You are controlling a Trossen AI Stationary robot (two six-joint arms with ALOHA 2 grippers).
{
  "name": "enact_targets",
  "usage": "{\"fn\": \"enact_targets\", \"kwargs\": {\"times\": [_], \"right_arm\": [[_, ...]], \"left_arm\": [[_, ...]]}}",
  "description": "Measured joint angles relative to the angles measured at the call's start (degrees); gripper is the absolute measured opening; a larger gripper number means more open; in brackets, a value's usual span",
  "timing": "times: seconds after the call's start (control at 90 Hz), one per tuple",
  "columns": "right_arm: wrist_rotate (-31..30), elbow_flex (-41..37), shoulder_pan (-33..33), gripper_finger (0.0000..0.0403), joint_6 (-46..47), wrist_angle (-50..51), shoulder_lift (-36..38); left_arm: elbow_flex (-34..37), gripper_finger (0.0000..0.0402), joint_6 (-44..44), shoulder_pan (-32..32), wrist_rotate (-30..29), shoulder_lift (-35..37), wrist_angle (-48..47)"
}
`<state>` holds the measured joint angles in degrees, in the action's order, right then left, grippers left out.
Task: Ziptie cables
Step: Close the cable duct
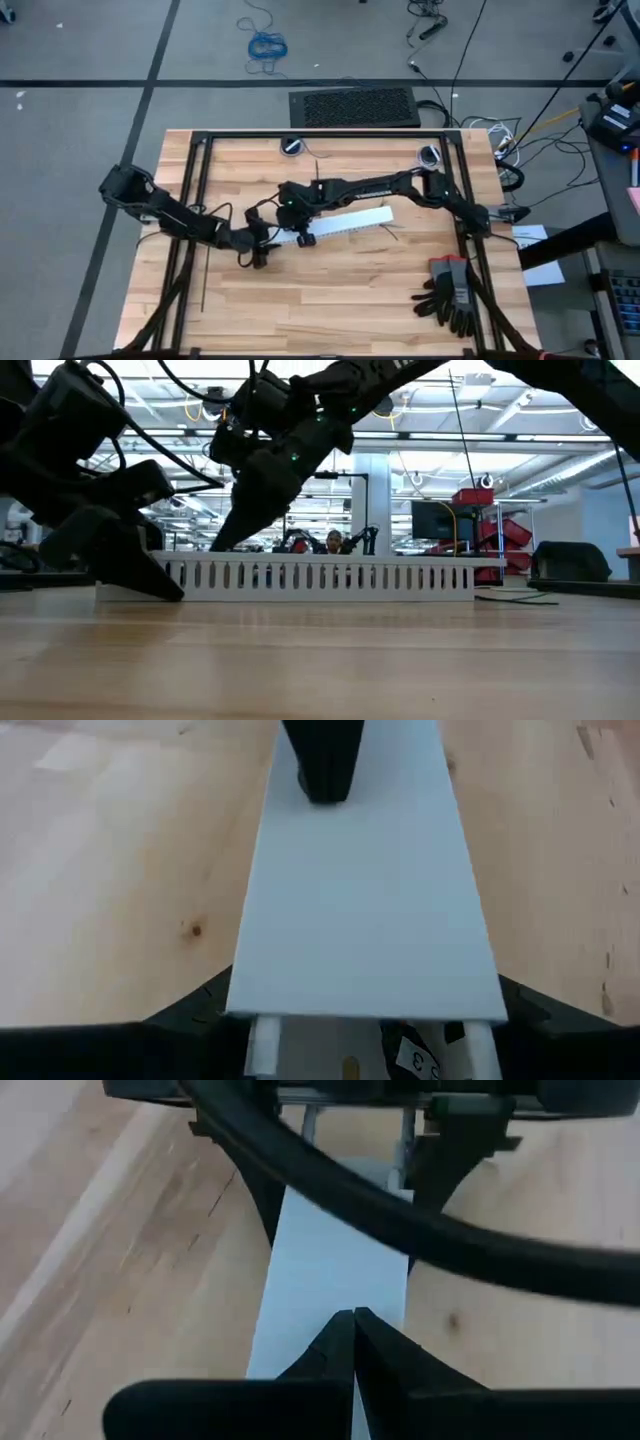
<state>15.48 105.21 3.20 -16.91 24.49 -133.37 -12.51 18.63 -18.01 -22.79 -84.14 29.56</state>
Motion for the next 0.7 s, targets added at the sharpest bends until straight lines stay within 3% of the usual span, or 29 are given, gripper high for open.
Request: {"fn": "enact_targets", "kwargs": {"times": [0.4,0.7], "right_arm": [[1.4,0.0,-0.1,0.0000,0.1,-0.3,-0.5],[1.6,0.1,-0.3,0.0000,-0.3,-0.5,-0.5]], "left_arm": [[-0.1,0.0240,1.1,0.1,1.0,1.0,-0.8],[0.0,0.0242,-0.8,-0.1,2.8,11.9,-11.8]]}}
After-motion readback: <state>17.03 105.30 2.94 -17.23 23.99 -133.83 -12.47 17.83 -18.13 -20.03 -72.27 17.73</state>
